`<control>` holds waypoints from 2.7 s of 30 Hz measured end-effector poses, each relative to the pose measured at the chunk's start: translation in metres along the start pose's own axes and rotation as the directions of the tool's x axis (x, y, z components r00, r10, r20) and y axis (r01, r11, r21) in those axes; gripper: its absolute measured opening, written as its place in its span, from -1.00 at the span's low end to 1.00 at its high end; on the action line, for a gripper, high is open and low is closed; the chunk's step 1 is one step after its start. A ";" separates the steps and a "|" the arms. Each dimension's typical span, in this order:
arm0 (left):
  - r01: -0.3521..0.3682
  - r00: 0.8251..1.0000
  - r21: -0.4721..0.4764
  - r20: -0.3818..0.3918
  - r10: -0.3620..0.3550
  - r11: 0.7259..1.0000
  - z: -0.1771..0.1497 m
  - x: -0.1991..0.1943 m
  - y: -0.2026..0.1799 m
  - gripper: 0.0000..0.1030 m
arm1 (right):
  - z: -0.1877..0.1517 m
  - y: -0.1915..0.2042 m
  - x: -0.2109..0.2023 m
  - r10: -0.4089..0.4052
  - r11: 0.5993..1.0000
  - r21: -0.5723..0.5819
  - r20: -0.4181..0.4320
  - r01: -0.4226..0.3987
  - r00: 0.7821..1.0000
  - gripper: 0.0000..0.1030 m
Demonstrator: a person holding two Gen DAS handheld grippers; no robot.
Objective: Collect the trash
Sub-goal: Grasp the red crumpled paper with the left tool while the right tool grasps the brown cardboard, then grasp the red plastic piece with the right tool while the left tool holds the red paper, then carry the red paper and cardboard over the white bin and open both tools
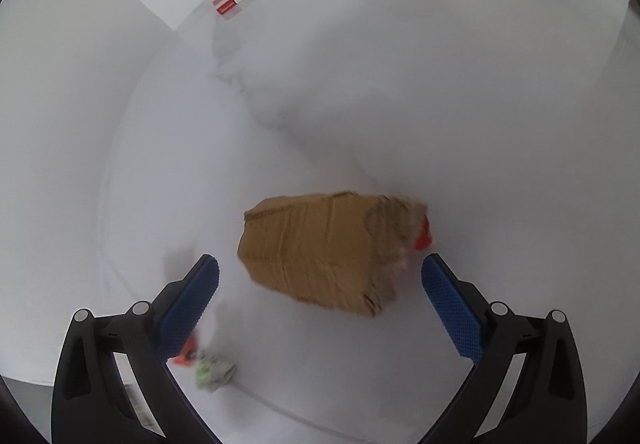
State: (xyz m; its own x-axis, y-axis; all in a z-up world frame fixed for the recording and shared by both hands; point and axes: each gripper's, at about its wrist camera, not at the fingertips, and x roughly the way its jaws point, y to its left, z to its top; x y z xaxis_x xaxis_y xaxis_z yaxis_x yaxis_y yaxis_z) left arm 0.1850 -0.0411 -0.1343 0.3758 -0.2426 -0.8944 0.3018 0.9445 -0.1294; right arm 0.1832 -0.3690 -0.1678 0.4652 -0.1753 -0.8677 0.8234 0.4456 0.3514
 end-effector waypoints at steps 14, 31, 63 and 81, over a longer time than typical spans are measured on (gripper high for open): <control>0.001 1.000 -0.046 0.029 0.001 0.999 0.000 -0.010 0.025 -0.11 | -0.001 0.011 0.031 -0.024 0.959 -0.283 -0.031 0.014 0.999 0.42; -0.081 0.996 -0.140 0.018 0.084 0.987 -0.059 -0.051 0.053 -0.10 | -0.036 -0.013 -0.070 0.218 0.729 -0.625 -0.172 -0.278 0.961 -0.27; -0.044 0.999 -0.100 -0.015 0.043 0.994 -0.065 -0.044 -0.016 -0.10 | 0.008 0.017 0.020 -0.024 0.194 -0.940 -0.292 -0.282 0.956 0.95; 0.006 0.999 0.026 -0.047 -0.005 1.000 -0.035 -0.016 -0.088 -0.10 | 0.020 0.005 0.023 -0.014 0.274 -0.908 -0.333 -0.317 0.943 -0.33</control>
State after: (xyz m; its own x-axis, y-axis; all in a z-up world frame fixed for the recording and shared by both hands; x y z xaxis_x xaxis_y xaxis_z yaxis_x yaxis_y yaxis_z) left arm 0.1220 -0.1126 -0.1235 0.3330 -0.2367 -0.9127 0.3269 0.9369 -0.1237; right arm 0.2045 -0.3884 -0.1793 0.3188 0.1214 -0.9400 -0.2169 0.9748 0.0523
